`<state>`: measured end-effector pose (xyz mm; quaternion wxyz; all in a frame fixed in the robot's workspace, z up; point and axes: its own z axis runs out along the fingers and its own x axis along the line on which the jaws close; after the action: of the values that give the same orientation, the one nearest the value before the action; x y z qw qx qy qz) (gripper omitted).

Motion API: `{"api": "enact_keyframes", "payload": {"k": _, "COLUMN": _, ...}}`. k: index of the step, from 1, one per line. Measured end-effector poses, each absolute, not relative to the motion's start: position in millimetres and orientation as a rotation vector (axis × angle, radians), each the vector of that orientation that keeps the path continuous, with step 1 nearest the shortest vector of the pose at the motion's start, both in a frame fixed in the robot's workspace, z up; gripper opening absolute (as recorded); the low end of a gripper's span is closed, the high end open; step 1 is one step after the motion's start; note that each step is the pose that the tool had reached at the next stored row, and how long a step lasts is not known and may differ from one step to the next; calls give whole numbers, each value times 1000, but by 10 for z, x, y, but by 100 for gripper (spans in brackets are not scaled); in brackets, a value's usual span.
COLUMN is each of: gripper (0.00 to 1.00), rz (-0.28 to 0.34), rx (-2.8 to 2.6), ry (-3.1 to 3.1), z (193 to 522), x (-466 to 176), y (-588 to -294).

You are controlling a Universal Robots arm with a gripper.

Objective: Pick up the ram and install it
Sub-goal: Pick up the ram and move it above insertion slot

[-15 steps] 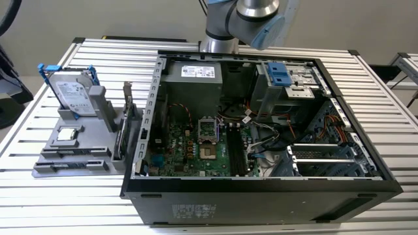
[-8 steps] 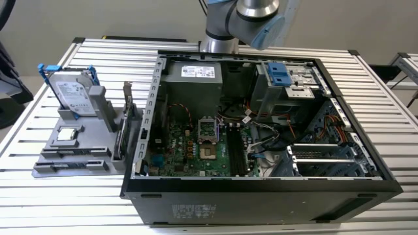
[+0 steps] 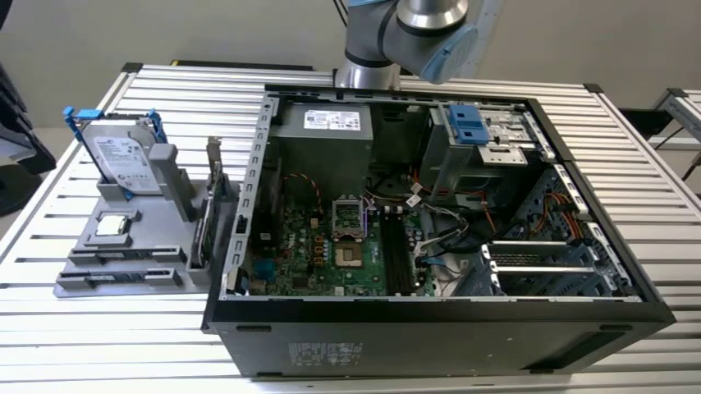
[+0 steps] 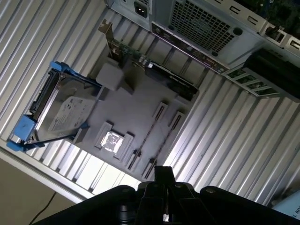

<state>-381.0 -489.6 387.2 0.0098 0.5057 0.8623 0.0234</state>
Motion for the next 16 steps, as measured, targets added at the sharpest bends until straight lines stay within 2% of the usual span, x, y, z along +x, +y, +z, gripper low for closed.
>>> {"api": "enact_keyframes", "payload": {"k": 16, "gripper": 0, "rz": 71, "rx": 1698, "ry": 2616, "z": 3873, "x": -3809, "y": -4896}}
